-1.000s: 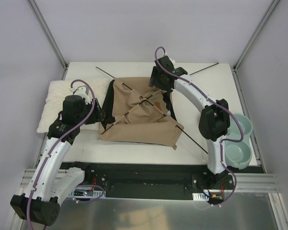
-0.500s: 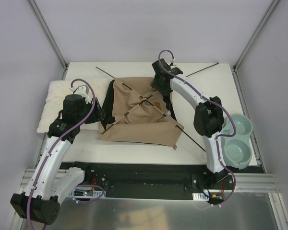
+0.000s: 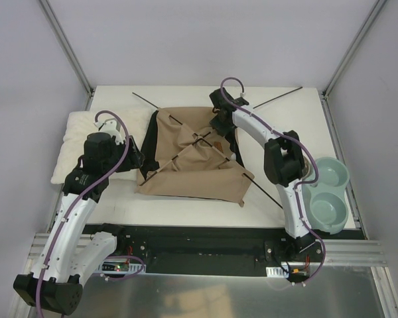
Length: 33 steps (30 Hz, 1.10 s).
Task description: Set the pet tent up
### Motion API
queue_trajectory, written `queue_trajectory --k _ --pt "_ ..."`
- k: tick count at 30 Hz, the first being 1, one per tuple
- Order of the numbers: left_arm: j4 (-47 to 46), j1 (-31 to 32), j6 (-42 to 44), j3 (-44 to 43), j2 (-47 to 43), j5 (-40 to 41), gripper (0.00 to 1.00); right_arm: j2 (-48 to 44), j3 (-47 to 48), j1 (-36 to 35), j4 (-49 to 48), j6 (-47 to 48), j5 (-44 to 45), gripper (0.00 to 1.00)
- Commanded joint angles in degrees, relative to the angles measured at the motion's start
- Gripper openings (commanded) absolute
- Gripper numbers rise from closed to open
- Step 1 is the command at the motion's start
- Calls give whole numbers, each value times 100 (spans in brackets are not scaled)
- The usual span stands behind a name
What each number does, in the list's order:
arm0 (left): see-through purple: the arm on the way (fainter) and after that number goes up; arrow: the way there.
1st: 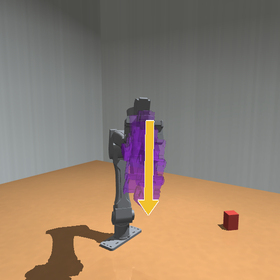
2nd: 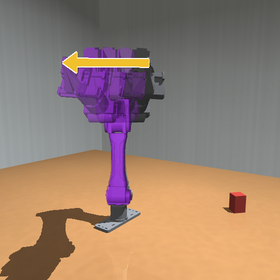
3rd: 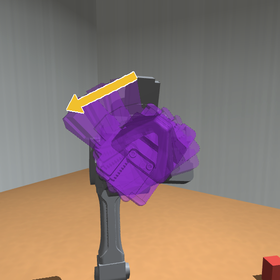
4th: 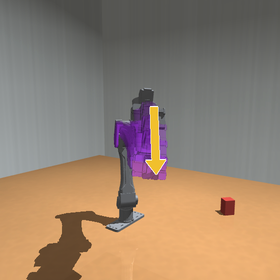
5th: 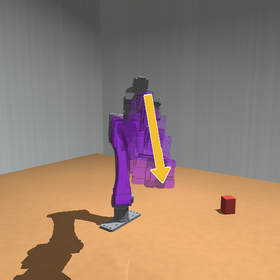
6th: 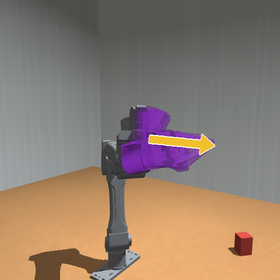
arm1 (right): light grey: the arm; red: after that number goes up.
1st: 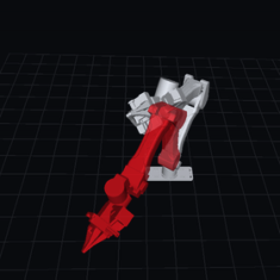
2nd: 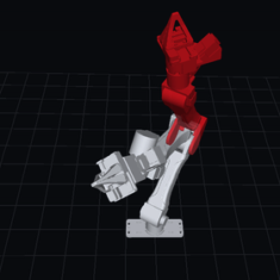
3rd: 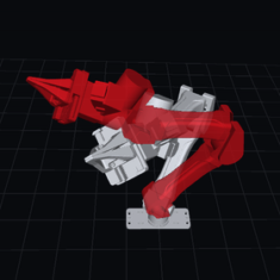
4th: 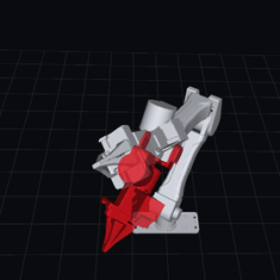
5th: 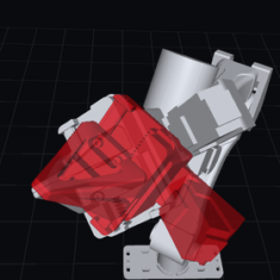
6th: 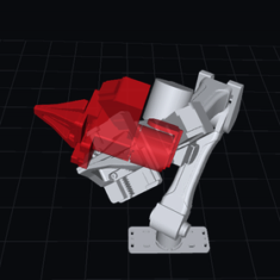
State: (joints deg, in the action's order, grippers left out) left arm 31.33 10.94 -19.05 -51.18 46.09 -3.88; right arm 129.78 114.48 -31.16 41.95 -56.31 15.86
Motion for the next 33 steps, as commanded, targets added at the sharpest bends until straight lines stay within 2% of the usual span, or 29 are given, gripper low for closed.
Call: queue_trajectory --k 1,5,8,18,22,33 --pt "92 31 77 -243 -205 115 59 13 14 39 14 -468 -162 33" --pt "145 31 112 -270 -319 142 60 -14 -153 57 6 -705 -311 16" --pt "198 31 138 -296 -407 168 60 -145 -346 92 -73 -942 -512 0" --pt "347 31 103 -366 -688 124 60 -707 -646 207 -249 -1899 -1295 0" --pt "365 31 59 -411 -759 115 60 -813 -707 268 -328 -2295 -1971 0" --pt "400 31 24 -656 -794 107 60 -1296 -1217 312 -978 -2841 -2938 0"
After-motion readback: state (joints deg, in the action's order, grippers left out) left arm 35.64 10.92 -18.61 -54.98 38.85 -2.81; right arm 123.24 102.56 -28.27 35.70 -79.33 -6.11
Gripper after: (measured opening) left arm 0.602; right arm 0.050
